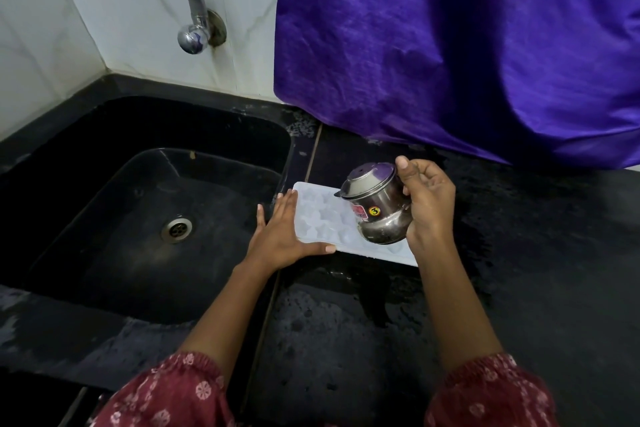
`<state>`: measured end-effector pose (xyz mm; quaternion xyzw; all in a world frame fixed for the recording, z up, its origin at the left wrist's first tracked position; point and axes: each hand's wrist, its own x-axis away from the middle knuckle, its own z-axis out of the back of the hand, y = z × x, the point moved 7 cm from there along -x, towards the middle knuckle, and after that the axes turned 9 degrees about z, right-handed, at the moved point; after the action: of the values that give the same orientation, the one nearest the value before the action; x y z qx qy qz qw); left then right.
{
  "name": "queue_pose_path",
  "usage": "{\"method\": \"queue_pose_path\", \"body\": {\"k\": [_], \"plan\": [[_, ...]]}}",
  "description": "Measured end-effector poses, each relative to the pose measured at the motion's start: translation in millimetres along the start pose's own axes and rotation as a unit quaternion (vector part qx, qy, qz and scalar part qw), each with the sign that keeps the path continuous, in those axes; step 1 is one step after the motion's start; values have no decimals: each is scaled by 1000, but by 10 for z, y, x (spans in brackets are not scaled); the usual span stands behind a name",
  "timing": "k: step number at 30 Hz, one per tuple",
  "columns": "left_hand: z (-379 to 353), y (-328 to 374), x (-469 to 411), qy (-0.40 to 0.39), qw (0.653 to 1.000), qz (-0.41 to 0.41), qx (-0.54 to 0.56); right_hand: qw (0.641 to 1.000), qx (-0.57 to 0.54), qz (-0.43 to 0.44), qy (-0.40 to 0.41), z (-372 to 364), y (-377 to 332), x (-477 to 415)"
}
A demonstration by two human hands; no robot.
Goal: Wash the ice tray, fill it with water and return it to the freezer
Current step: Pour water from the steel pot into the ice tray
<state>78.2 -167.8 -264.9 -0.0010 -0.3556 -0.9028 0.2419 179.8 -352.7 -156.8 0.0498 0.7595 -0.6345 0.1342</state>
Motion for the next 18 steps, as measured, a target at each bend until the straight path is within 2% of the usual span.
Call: {"method": "queue_pose_path", "body": {"k": [7, 18], "plan": [[20, -7, 6, 16, 1000, 0, -16, 1000, -19, -7, -10, -153, 21, -1], [9, -29, -10, 25, 999, -4, -22, 998, 27, 16, -51, -373, 31, 30]]}}
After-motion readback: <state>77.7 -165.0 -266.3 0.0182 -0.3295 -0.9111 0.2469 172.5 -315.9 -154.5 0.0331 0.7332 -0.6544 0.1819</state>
